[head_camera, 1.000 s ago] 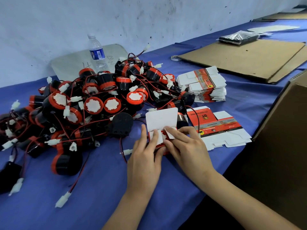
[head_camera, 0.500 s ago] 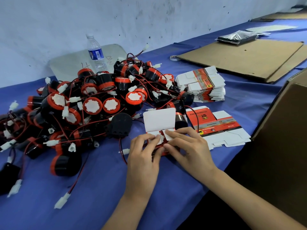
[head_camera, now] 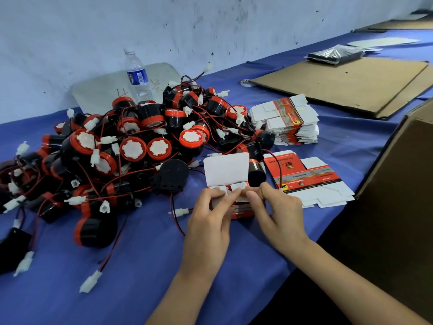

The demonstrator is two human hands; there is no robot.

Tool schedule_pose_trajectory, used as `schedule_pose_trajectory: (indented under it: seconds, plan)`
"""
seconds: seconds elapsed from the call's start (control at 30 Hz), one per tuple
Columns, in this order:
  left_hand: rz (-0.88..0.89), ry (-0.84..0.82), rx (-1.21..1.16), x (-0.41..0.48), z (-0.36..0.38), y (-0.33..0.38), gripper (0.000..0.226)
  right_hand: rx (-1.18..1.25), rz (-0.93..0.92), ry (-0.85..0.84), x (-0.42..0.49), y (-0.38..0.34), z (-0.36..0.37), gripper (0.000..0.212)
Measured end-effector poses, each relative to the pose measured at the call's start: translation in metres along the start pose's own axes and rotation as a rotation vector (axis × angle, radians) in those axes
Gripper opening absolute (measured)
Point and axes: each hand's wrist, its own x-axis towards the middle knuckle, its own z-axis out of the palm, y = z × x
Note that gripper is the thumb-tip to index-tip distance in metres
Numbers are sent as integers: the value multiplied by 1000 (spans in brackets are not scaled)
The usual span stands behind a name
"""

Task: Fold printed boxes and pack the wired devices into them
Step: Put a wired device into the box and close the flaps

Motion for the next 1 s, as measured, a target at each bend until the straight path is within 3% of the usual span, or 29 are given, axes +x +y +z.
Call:
schedule_pose_trajectory:
  seconds: [0.1,0.23,0.3,0.37,0.47,0.53,0.6,0.7,0.8,1.0]
  plan:
    - [-4,16,1,1,1,-1,29,107,81,6,0,1,1,32]
    - [-10,13,-38,4,0,-2,29,623,436,118,29,2,-5,22]
    - [-16,-3,-60,4,0,-3,29,638,478,133,53,3,-9,17]
    - [-18,-12,-76,4,0,-5,25,696,494,-58,76,8,-13,32]
    - [-21,-19,-96,3,1,-7,25,717,565,-494,92,3,-12,57]
    - [-20,-22,-115,3,1,-6,26,606,470,-621,88,1,-6,58]
    - [-12,-22,-120,4,0,-6,25,562,353,-639,79,4,-2,54]
    - [7,-16,-113,5,1,-6,25,604,265,-642,70,7,-6,26]
    - [16,-23,-106,6,2,-6,27,542,177,-646,61,7,-9,21]
    - [21,48,-116,5,3,-5,27,411,135,-481,50,8,-1,20]
